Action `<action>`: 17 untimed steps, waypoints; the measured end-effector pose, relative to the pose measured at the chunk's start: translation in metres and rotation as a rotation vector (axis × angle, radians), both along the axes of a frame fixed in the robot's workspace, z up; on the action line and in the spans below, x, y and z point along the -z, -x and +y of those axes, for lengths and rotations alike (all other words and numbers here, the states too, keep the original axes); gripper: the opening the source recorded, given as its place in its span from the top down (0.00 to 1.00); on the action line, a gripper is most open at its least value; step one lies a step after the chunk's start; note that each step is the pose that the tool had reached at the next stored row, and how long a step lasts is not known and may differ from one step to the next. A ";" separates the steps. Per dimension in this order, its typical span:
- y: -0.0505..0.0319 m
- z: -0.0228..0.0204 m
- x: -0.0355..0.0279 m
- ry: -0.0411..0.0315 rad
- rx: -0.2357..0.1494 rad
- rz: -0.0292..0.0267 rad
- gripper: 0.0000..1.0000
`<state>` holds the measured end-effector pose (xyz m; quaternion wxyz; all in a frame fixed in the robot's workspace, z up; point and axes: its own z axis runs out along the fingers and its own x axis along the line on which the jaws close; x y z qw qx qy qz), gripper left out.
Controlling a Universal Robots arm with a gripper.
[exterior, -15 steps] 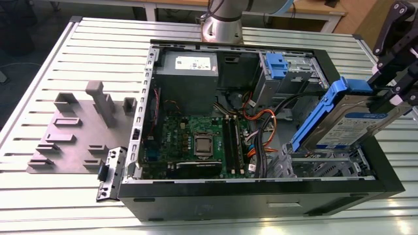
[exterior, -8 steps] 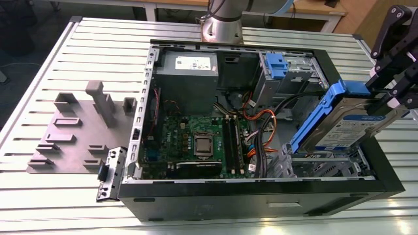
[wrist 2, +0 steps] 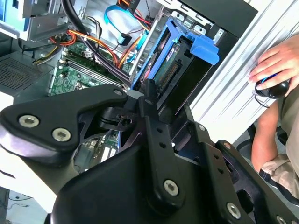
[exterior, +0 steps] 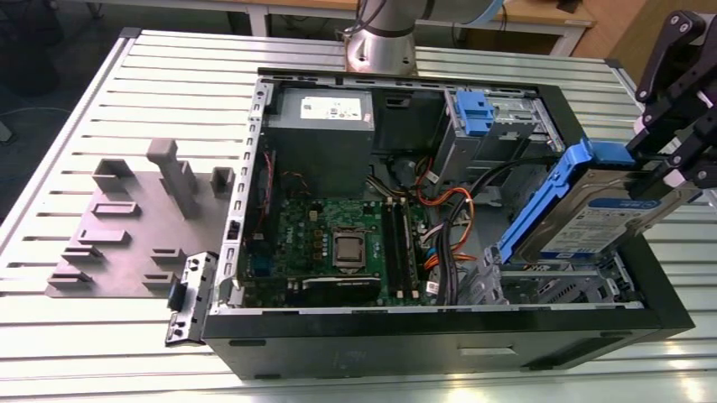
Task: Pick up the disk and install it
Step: 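Insert the disk into the insertion slot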
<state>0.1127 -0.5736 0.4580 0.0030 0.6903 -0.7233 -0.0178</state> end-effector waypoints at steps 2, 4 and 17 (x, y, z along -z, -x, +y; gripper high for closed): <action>0.0021 -0.0047 0.0135 0.0002 0.000 0.0000 0.65; 0.0021 -0.0048 0.0139 0.0001 0.000 0.0000 0.65; 0.0025 -0.0057 0.0166 0.0002 0.000 0.0000 0.65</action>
